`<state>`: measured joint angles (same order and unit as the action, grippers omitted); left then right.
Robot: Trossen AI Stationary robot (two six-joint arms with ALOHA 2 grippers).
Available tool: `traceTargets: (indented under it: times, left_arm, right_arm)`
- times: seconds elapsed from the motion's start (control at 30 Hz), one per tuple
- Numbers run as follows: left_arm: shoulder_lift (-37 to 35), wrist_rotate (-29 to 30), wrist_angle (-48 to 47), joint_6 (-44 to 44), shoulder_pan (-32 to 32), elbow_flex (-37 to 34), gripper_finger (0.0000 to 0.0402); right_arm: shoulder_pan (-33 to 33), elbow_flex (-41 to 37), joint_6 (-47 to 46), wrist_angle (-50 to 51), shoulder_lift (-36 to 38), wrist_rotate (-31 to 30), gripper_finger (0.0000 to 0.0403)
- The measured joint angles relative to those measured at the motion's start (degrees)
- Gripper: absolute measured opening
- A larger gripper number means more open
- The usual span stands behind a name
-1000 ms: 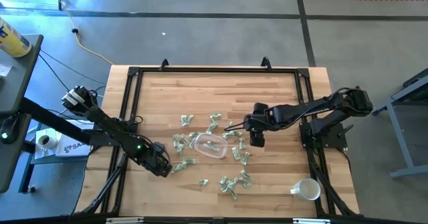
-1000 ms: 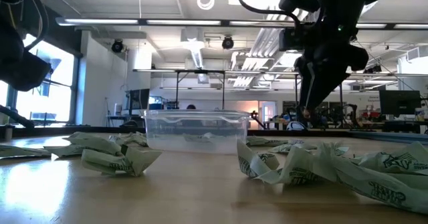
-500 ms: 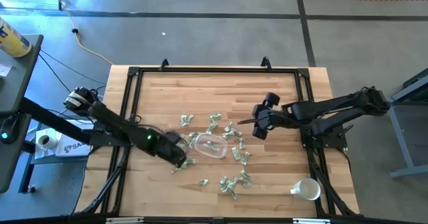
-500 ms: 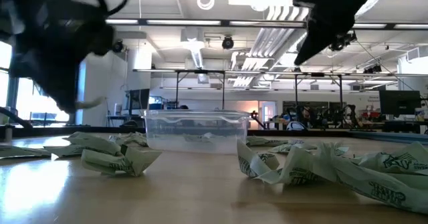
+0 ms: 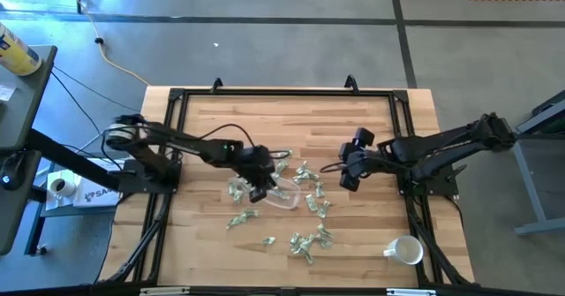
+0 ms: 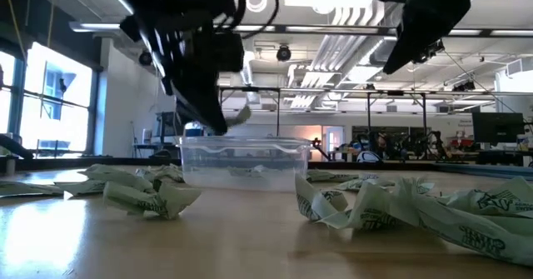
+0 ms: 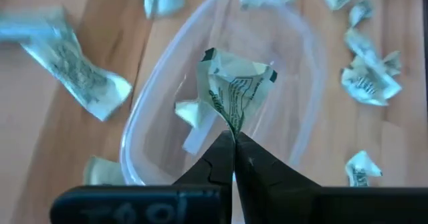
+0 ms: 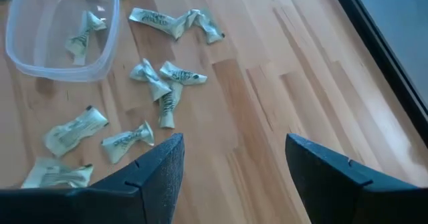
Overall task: Pick and place Stevia / Truvia into bins
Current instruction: Put the green stevia packet into the transparent bin
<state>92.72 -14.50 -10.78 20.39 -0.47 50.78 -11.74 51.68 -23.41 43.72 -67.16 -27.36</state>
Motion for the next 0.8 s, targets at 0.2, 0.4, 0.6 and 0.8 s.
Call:
traceTargets:
  times: [0.2, 0.4, 0.6, 0.8]
  left_arm:
    - [-0.52, -0.46, -1.86, 5.34, -1.42, 0.8, 0.0105]
    - [-3.05, 1.91, -17.55, 7.4, -1.33, 6.9, 0.0216]
    - [-3.79, 25.27, -49.27, 5.24, 0.82, 15.88, 0.0262]
    - [-3.65, 14.36, -47.81, 11.5, 14.36, 13.79, 0.0253]
  right_arm:
    - [-1.54, 0.0, -2.27, 3.14, 0.0, -1.43, 0.025]
    - [-1.37, -0.02, -1.82, 3.6, 0.0, -3.42, 0.025]
    - [0.32, -0.02, -1.83, 3.09, 0.0, -4.28, 0.025]
    - [4.95, -0.09, -5.62, 2.58, -0.41, -3.75, 0.025]
